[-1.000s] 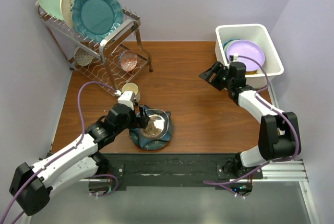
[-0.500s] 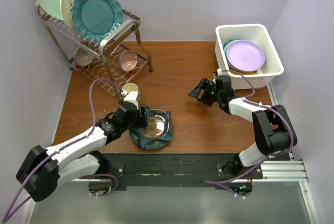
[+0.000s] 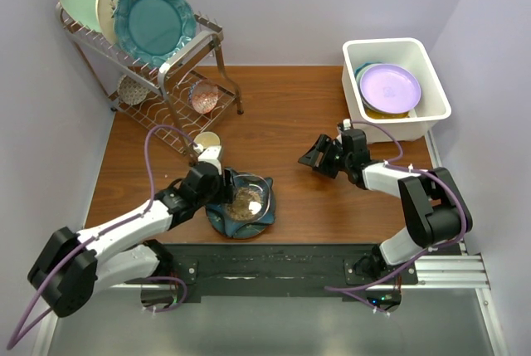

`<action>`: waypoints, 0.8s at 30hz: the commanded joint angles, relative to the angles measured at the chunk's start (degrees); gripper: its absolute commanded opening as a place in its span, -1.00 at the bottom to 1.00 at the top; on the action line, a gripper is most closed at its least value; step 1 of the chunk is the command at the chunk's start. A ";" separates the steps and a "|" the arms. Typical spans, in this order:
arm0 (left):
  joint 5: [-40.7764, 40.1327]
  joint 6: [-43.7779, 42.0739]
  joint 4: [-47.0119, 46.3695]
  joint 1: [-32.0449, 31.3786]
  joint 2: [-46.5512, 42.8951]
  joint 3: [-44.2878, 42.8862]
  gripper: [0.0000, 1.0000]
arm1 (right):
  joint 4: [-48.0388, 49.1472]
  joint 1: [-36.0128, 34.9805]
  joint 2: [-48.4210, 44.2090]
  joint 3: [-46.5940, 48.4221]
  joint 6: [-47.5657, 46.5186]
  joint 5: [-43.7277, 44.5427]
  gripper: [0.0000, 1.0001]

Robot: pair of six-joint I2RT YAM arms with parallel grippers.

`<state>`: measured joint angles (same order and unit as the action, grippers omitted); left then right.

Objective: Place the plates into the plastic bin on the countertop
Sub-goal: Pick up the plate from the corner of the board.

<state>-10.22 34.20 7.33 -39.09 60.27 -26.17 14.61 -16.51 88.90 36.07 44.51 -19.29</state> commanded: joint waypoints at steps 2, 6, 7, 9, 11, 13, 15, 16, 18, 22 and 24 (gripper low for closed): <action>-1.55 2.10 1.72 -0.28 -8.92 0.95 0.44 | 2.79 -0.27 -1.72 -1.27 -0.30 -1.37 0.40; -0.60 1.75 3.47 -0.28 -11.40 0.69 0.40 | 3.84 -0.27 -0.93 -2.41 0.05 -1.89 0.40; -0.07 1.75 3.83 -0.28 -11.23 0.69 0.37 | 4.37 -0.27 -0.66 -2.50 0.31 -1.98 0.40; 2.12 1.40 4.09 -0.28 -9.65 0.25 0.30 | 5.07 -0.19 -0.05 -3.11 0.66 -2.33 0.40; 3.18 1.23 4.88 -0.20 -7.20 -0.02 0.28 | 5.86 -0.27 0.30 -3.38 0.93 -2.59 0.40; 3.19 1.57 5.14 -0.28 -5.96 0.16 0.29 | 6.13 -0.19 0.66 -3.64 1.02 -2.68 0.40; 2.75 2.01 4.97 -0.20 -5.08 1.12 0.29 | 6.04 -0.27 0.48 -3.82 0.93 -2.51 0.40; 2.83 2.10 4.71 -0.28 -4.99 1.39 0.29 | 5.87 -0.19 0.39 -3.91 0.75 -2.42 0.40; 4.06 2.28 4.62 -0.20 -4.99 2.00 0.29 | 5.43 -0.27 0.39 -3.82 0.31 -2.25 0.40; 4.77 2.10 3.65 -0.20 -4.29 2.62 0.28 | 5.78 -0.19 1.09 -3.91 0.22 -2.33 0.40; 4.07 1.49 4.09 -0.28 -4.54 2.27 0.28 | 5.78 -0.27 1.36 -3.91 0.14 -2.42 0.40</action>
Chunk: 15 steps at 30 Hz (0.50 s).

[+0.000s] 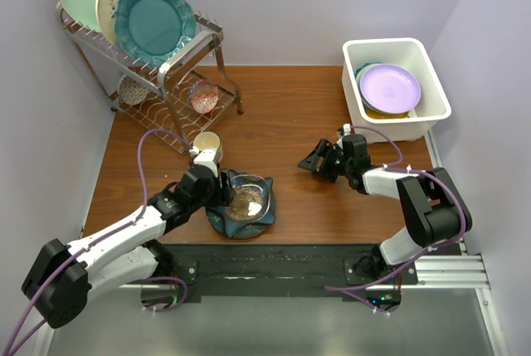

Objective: Place the plates into the plastic bin on the countertop
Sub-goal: Pick up the plate from the corner of the board.

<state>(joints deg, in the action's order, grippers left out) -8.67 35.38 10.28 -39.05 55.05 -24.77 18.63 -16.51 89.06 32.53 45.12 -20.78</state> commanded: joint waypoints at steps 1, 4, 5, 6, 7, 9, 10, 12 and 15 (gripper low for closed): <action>1.90 0.40 1.84 -0.33 -0.02 0.87 0.29 | 1.76 -0.27 1.38 -0.37 -0.56 -1.02 0.40; 0.58 0.40 3.51 -0.33 -5.02 0.60 0.33 | 2.37 -0.27 1.73 -0.72 -0.56 -0.93 0.40; 0.32 0.48 4.12 -0.33 -5.99 0.17 0.33 | 2.55 -0.19 2.08 -0.80 -0.39 -1.02 0.40; -0.21 0.57 4.91 -0.41 -6.96 0.17 0.34 | 2.90 -0.27 2.26 -0.89 -0.30 -1.11 0.40; -0.30 0.66 5.10 -0.42 -8.54 0.17 0.35 | 3.34 -0.27 2.61 -0.89 -0.21 -1.28 0.40; 0.22 0.83 4.92 -0.42 -9.34 0.43 0.35 | 3.60 -0.27 3.23 -0.89 -0.12 -1.46 0.40; 0.32 1.01 5.10 -0.42 -9.34 0.26 0.35 | 3.78 -0.27 3.40 -0.89 -0.12 -1.55 0.40; 0.66 1.19 5.10 -0.50 -9.08 0.43 0.34 | 4.04 -0.27 3.93 -1.16 -0.21 -1.55 0.40; 3.29 1.01 4.05 -0.50 -7.15 0.87 0.29 | 4.66 -0.27 4.63 -1.51 -0.21 -1.64 0.40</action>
<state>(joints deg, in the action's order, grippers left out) -8.14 35.55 15.07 -39.18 46.37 -24.51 23.46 -16.51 91.64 32.49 45.43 -22.74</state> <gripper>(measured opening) 0.659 0.701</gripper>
